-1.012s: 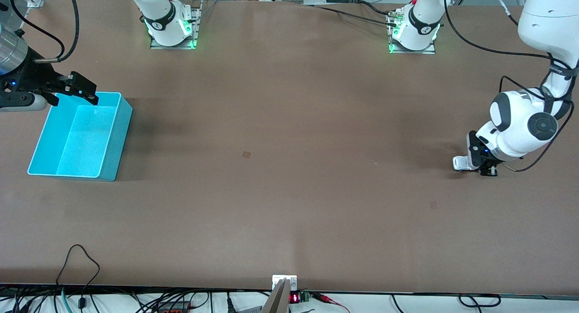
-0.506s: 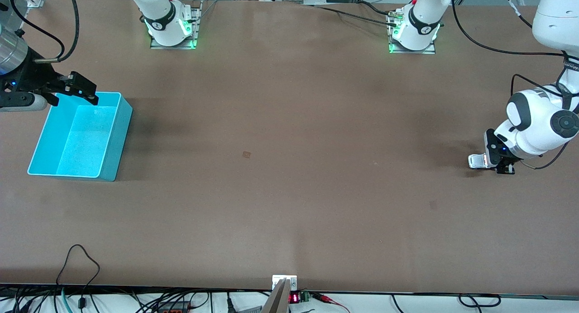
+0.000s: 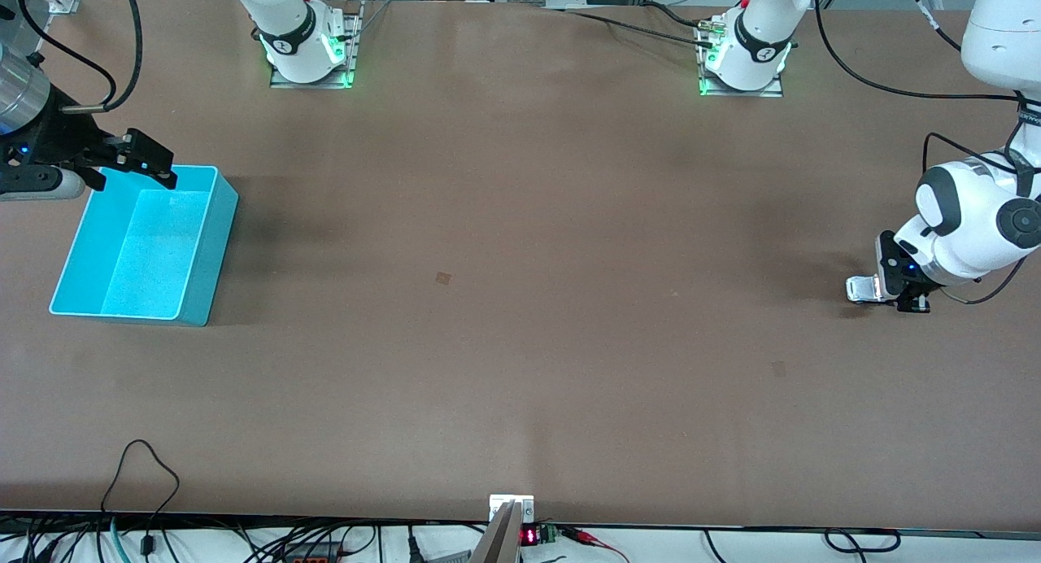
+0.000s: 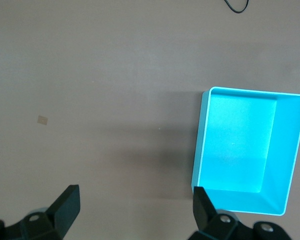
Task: Wind and store white jeep toy
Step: 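Lower the left gripper onto the jeep and press it down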
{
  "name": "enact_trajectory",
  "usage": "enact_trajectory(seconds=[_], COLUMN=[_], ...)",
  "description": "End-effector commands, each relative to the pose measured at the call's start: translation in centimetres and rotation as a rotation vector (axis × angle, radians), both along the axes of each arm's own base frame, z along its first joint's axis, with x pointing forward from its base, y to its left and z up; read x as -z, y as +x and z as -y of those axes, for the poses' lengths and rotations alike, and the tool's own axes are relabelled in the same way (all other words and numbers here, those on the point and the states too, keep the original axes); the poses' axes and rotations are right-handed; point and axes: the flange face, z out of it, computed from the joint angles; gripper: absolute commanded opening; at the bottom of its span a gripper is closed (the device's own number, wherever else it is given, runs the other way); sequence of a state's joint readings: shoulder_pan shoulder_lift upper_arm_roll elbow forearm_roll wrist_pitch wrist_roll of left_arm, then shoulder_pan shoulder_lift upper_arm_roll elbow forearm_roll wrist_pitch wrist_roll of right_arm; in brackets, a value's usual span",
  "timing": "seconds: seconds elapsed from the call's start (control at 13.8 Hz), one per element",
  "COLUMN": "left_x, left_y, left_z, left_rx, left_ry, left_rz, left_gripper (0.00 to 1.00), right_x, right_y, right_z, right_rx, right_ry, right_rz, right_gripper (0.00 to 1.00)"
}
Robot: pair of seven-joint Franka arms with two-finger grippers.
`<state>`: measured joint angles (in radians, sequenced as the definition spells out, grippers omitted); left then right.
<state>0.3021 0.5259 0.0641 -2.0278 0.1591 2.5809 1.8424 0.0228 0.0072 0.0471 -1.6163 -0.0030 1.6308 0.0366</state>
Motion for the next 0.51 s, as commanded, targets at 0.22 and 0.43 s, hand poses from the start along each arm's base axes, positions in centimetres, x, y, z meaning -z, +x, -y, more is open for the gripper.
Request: enact_trajectory(seconds=[0.22,0.43], left_x=[1.1,-2.2], left_y=[0.6,2.8], left_z=[0.5,1.5], left_rx=[0.043,0.047], left_ry=[-0.025,-0.038], left_rz=[-0.101,-0.152], left_gripper=[1.00,1.00], right_x=[-0.1,-0.1], right_y=[-0.6,-0.5], right_z=[0.2,0.2], right_rx=[-0.006,-0.006], right_ry=[0.007,0.007], right_rz=[0.008,0.006], right_gripper=[1.00,1.00])
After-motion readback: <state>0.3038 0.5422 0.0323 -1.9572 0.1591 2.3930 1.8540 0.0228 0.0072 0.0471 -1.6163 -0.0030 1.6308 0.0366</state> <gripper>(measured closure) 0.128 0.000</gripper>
